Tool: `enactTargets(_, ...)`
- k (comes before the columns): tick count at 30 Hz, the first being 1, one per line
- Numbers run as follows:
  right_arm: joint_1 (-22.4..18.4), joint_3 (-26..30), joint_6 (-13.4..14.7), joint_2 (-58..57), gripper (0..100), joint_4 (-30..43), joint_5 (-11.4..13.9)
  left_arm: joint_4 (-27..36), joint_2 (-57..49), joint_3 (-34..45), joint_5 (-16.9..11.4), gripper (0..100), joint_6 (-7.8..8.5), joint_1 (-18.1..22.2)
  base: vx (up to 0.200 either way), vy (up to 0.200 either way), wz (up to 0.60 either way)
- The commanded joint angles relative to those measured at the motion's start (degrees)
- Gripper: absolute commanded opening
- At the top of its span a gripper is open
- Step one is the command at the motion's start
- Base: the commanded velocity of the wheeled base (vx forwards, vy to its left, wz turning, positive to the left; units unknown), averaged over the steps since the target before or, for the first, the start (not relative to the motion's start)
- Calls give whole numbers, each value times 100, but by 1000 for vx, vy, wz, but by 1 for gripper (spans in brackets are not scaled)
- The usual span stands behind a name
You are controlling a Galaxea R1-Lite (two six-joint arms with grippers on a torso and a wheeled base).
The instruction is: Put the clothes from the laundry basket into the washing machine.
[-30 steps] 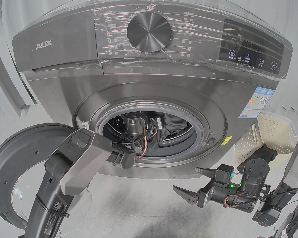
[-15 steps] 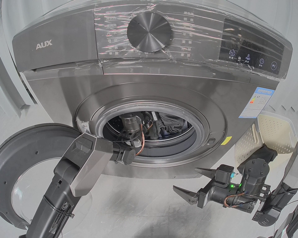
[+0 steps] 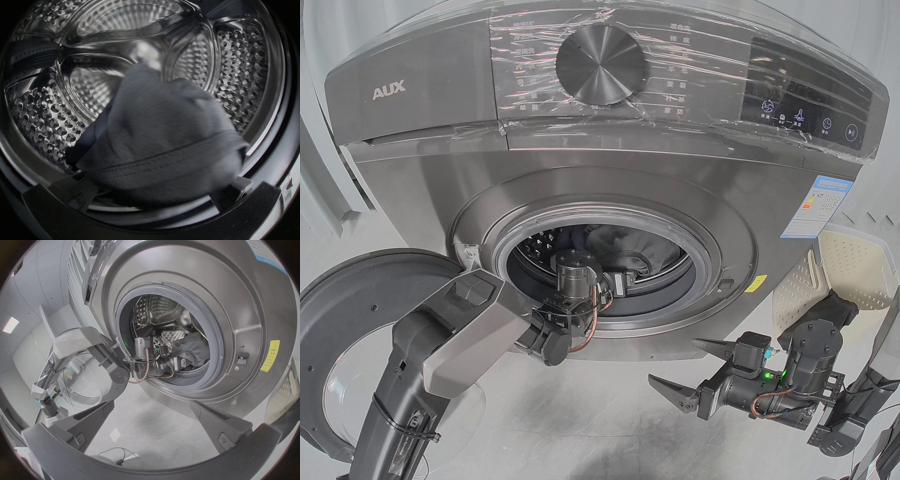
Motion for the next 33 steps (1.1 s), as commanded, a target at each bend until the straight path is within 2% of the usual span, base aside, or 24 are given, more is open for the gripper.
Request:
enactTargets(1, 4, 12, -1, 6, 100, -3, 2, 38, -937, 935, -120, 100, 18, -270, 0, 0, 0)
enactTargets(3, 4, 12, -1, 6, 100, -3, 2, 38, -972, 979, -111, 100, 18, -288, 0, 0, 0)
enactTargets(5, 4, 12, -1, 6, 100, -3, 2, 55, -1245, 1225, -120, 100, 97, -358, 0, 0, 0)
enactTargets(10, 4, 12, -1, 6, 100, -3, 2, 73, -1878, 2130, -234, 100, 150, -534, 0, 0, 0)
enactTargets(14, -5, 12, -1, 6, 100, -3, 2, 38, -2124, 2693, -304, 100, 334, -595, 0, 0, 0)
enactTargets(18, -5, 3, -1, -2, 100, -3, 2, -32, -2115, 2781, -445, 100, 422, -578, 0, 0, 0)
enactTargets(27, -5, -6, -1, 6, 100, -3, 2, -208, -1078, 1471, -445, 100, 431, -367, 0, 0, 0)
enactTargets(33, -5, -15, -1, 15, 100, -3, 2, 11, -322, 627, -427, 100, 625, -165, 0, 0, 0)
